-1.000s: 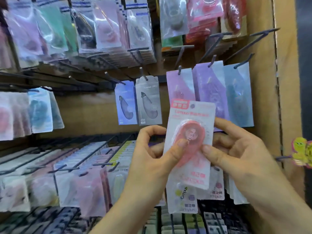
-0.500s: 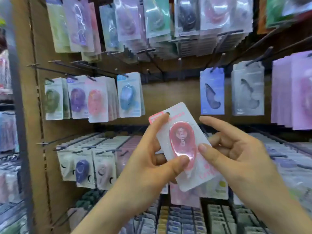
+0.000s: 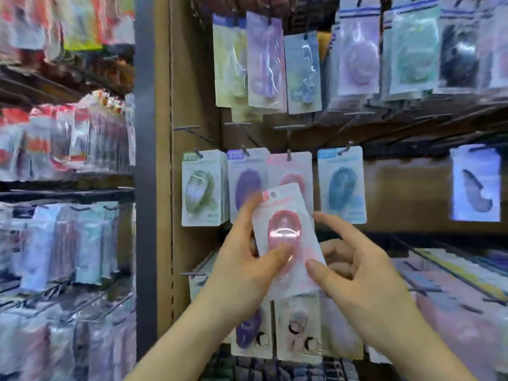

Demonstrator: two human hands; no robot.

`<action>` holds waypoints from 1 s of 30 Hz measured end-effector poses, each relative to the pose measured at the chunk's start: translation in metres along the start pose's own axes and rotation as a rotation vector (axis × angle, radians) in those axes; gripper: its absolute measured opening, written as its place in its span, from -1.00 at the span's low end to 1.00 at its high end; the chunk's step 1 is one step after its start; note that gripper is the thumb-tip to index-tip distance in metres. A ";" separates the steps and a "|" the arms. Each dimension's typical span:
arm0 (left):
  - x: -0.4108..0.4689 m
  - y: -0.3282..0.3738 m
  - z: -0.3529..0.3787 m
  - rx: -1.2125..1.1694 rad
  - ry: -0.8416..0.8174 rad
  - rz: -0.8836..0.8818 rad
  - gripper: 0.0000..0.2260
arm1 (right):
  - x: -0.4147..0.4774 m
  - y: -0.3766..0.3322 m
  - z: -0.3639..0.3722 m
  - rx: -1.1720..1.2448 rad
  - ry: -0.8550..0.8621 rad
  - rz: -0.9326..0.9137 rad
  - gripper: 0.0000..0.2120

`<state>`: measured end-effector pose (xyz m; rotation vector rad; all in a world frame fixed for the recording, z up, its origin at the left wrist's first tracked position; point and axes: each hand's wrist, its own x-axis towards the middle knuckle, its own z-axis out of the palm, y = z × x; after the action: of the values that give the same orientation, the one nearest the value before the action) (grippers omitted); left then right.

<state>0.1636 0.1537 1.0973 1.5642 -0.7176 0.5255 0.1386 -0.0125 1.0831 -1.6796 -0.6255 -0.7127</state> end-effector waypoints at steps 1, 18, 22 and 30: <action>0.008 0.003 -0.004 0.044 -0.015 0.038 -0.39 | 0.004 -0.003 0.004 -0.007 0.013 -0.016 -0.47; 0.093 0.026 -0.010 0.546 -0.111 0.242 -0.42 | 0.052 -0.019 0.014 -0.228 0.213 -0.080 -0.53; 0.090 0.028 -0.016 0.518 -0.132 0.201 -0.42 | 0.051 -0.021 0.013 -0.240 0.185 -0.055 -0.54; 0.096 0.034 -0.022 0.482 -0.151 0.168 -0.41 | 0.061 -0.032 0.008 -0.237 0.138 -0.011 -0.60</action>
<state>0.2079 0.1611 1.1910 2.0174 -0.8866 0.7505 0.1577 0.0039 1.1473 -1.8252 -0.4668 -0.9317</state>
